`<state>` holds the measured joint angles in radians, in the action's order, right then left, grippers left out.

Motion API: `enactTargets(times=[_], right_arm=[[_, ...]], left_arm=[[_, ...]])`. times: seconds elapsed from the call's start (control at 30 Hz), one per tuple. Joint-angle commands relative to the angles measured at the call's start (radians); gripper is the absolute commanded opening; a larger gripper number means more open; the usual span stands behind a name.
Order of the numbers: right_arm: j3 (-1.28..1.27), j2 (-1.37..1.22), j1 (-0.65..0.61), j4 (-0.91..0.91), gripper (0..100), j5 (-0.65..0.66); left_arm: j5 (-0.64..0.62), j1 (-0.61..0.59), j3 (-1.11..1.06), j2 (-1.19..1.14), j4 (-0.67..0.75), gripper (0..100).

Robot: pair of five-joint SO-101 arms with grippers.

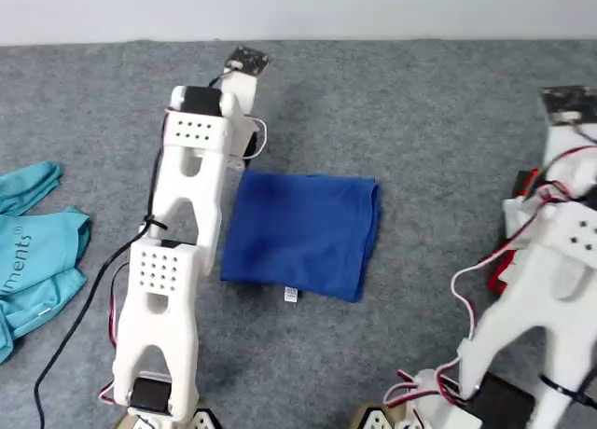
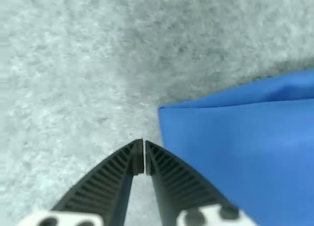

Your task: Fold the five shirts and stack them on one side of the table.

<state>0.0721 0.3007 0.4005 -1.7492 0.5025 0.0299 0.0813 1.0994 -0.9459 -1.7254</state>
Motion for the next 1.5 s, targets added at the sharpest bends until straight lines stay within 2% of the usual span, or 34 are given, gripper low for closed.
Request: enactTargets(times=[0.0, 0.17, 0.33, 0.53, 0.7, 1.03, 1.47], right_arm=[[0.003, 0.018, -0.139, 0.010, 1.2, -0.051], [0.009, -0.108, -0.349, 0.054, 2.0, -0.222], [0.011, -0.317, -0.521, 0.110, 9.8, -0.370], [0.120, -0.556, -0.595, 0.245, 11.3, -0.422], [0.284, -0.722, -0.621, 0.282, 11.6, -0.463], [0.621, -0.929, -0.636, 0.191, 11.7, -0.502], [0.678, -1.015, -0.651, 0.179, 10.2, -0.497]], left_arm=[[-0.008, -0.044, -0.061, 0.189, -0.034, 2], [0.000, -0.149, -0.343, 0.428, -0.032, 2], [0.049, -0.310, -0.596, 0.678, -0.032, 2], [0.155, -0.506, -0.805, 0.852, -0.031, 2], [0.209, -0.612, -0.823, 0.876, -0.026, 2], [0.227, -0.638, -0.828, 0.873, -0.026, 2], [0.227, -0.637, -0.831, 0.872, -0.006, 2]])
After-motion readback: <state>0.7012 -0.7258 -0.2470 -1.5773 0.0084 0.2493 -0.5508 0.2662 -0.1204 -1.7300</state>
